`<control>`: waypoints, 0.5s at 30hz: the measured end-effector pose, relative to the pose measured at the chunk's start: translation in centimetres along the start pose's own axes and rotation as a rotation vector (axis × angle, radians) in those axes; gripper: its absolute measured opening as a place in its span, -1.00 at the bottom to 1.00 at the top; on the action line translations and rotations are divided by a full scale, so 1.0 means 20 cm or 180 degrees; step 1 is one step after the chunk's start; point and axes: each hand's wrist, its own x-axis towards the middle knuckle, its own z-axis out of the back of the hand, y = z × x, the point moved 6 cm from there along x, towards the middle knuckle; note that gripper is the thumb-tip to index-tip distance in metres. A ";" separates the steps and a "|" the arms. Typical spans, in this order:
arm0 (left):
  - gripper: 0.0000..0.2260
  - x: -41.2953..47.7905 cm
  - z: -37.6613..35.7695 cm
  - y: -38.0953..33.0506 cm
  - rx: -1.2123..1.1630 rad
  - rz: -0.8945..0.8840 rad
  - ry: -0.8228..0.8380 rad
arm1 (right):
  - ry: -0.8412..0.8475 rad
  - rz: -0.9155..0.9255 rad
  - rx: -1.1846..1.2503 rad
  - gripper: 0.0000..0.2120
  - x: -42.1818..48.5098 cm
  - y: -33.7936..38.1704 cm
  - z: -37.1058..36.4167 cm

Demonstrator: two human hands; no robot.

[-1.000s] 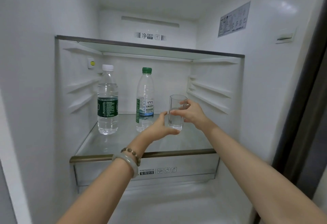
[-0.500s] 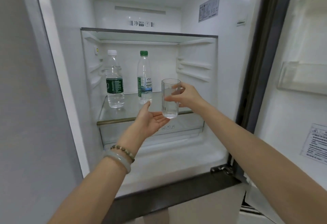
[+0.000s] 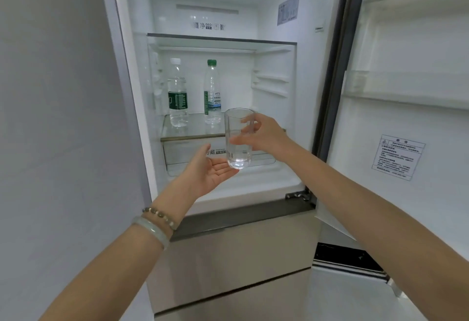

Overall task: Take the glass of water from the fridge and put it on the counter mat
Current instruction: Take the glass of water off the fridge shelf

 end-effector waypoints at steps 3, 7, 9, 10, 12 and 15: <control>-0.41 -0.16 0.00 0.05 0.0065 -0.0076 -0.0059 | 0.0072 0.0040 0.0056 -0.49 -0.16 0.07 0.00; -0.39 -0.42 -0.02 0.18 0.0113 -0.0153 -0.0111 | 0.0145 0.0080 0.0217 -0.56 -0.43 0.13 0.01; -0.38 -0.55 -0.04 0.27 0.0168 -0.0148 -0.0127 | 0.0230 0.0113 0.0251 -0.55 -0.57 0.15 0.03; -0.37 -0.63 -0.05 0.32 0.0191 -0.0138 -0.0129 | 0.0279 0.0125 0.0237 -0.54 -0.65 0.16 0.04; -0.37 -0.77 -0.07 0.43 0.0196 -0.0140 -0.0158 | 0.0371 0.0155 0.0228 -0.55 -0.80 0.18 0.05; -0.37 -0.98 -0.10 0.59 0.0157 -0.0159 -0.0215 | 0.0538 0.0135 0.0274 -0.52 -1.01 0.20 0.06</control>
